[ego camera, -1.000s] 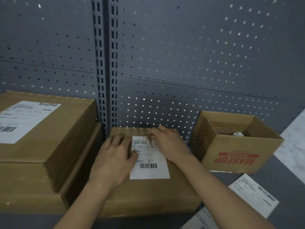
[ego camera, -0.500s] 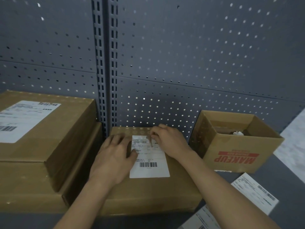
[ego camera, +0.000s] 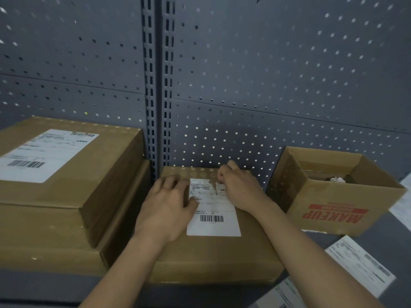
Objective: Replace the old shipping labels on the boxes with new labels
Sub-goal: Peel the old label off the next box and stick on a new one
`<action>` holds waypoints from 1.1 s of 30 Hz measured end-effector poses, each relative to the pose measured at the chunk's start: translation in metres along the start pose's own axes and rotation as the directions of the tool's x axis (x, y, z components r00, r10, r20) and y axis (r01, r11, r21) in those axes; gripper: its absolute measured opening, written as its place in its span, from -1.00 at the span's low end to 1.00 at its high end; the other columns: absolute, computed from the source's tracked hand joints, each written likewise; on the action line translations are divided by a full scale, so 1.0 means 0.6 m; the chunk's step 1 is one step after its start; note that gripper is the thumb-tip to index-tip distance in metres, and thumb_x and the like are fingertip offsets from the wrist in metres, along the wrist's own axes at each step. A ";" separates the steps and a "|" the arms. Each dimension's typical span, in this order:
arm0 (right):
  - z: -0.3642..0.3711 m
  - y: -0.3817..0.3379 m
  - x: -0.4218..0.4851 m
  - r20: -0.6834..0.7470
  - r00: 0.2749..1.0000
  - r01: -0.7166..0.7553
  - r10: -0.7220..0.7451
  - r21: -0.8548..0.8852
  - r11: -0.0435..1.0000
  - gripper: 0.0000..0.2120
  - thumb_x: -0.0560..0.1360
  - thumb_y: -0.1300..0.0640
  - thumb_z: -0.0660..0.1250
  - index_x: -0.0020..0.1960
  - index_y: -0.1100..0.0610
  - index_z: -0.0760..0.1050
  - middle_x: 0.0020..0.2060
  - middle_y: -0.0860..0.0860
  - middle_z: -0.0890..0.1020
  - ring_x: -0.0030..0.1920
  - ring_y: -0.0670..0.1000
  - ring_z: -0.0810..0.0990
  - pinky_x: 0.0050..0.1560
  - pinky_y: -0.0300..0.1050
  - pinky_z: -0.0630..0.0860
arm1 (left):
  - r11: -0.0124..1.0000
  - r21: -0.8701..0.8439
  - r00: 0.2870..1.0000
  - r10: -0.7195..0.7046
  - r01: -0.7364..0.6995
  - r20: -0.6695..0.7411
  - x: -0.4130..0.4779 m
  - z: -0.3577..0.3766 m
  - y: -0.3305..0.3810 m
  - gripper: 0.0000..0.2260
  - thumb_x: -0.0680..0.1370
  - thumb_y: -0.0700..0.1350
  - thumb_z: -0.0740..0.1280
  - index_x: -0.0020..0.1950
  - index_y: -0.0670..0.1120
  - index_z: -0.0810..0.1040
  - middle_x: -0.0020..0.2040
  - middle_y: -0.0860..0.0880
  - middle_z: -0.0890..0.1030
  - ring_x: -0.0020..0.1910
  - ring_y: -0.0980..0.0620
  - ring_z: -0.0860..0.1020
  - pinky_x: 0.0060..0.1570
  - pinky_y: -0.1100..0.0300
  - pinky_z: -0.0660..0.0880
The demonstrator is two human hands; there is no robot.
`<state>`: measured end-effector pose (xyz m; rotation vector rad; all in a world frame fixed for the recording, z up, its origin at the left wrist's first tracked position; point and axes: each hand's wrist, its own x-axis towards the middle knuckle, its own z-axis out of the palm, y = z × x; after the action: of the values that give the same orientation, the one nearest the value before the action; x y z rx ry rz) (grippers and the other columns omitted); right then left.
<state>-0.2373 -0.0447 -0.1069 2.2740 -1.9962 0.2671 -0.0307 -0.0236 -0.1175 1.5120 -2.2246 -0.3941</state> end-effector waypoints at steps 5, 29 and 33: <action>0.002 0.007 -0.012 -0.026 1.000 -0.012 0.016 0.143 0.990 -0.86 0.63 0.26 0.11 -0.01 0.04 0.33 -0.02 -0.06 0.33 -0.14 -0.01 0.42 -0.14 -0.10 0.37 | 1.000 0.006 1.000 0.000 0.000 -0.008 0.001 0.002 -0.002 -0.53 0.60 0.18 0.15 0.51 0.13 0.29 0.50 0.10 0.28 0.47 0.04 0.17 0.44 0.05 0.26; -0.004 0.012 -0.046 -0.144 0.989 0.007 0.031 0.258 0.966 -0.87 0.63 0.15 0.22 0.09 0.11 0.53 -0.01 -0.03 0.51 0.08 0.05 0.47 0.01 -0.02 0.50 | 1.000 0.020 1.000 0.000 0.000 -0.004 0.006 0.005 -0.002 -0.52 0.59 0.18 0.17 0.50 0.11 0.30 0.50 0.09 0.28 0.47 -0.01 0.18 0.39 0.02 0.31; -0.008 0.010 -0.055 -0.153 0.988 0.026 0.017 0.278 0.960 -0.84 0.64 0.14 0.18 0.11 0.11 0.53 -0.01 -0.06 0.47 0.09 0.01 0.43 0.05 -0.05 0.47 | 1.000 0.005 1.000 -0.011 0.011 -0.002 0.005 0.005 -0.002 -0.52 0.58 0.18 0.18 0.49 0.11 0.31 0.50 0.10 0.29 0.45 -0.01 0.22 0.35 -0.01 0.36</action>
<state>-0.2475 -0.0127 -0.1090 2.3294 -1.9819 0.7451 -0.0322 -0.0265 -0.1198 1.5268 -2.2182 -0.3908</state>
